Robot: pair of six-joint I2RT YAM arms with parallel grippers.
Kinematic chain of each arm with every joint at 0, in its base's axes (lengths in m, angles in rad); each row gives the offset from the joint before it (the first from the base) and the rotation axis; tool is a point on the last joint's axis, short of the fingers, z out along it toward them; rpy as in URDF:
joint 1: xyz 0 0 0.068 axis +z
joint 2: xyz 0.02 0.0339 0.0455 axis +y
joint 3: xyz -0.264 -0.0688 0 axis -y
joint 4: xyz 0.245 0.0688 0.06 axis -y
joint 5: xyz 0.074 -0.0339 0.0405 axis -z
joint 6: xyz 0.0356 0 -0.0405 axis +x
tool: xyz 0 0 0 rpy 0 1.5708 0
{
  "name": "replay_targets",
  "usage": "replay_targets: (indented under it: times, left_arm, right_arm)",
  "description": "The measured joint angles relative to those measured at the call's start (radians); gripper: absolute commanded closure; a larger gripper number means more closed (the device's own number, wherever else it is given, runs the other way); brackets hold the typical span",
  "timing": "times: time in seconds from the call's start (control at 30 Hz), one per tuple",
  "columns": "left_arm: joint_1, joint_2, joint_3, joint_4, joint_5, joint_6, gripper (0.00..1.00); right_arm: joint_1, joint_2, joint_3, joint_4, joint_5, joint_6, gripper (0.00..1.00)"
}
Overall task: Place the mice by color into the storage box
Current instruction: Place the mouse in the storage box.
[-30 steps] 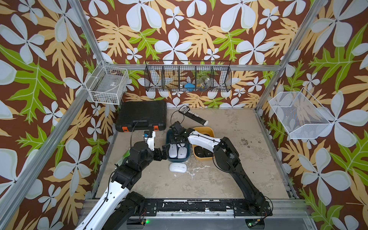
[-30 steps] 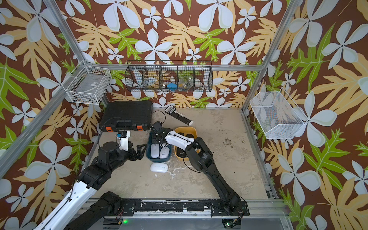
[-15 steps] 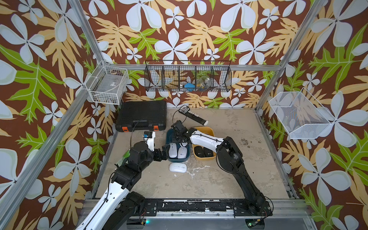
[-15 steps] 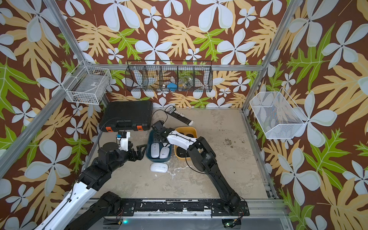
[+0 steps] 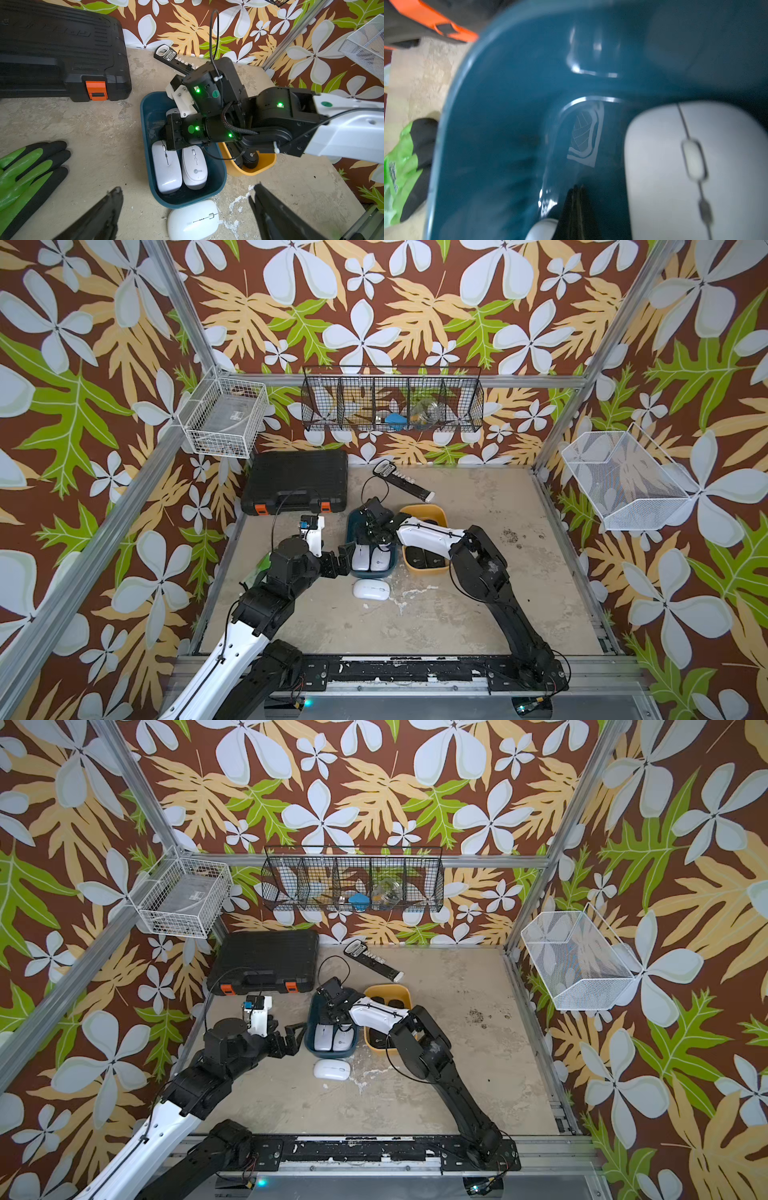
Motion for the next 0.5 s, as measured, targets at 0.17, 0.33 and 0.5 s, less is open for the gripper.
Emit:
replay_targets:
  times: [0.17, 0.33, 0.5]
  left_arm:
    - [0.000, -0.001, -0.002, 0.000, 0.001, -0.003, 0.00]
    - [0.000, -0.002, -0.002, 0.000, 0.008, -0.003, 0.00]
    - [0.000, 0.000, 0.017, -0.010, 0.035, -0.030, 0.00]
  right_arm:
    - [0.018, -0.049, -0.066, 0.006, -0.001, 0.000, 0.95]
    - [0.014, -0.085, -0.103, 0.011, -0.004, 0.005, 0.90]
    - [0.014, -0.187, -0.136, 0.049, -0.009, 0.011, 0.67]
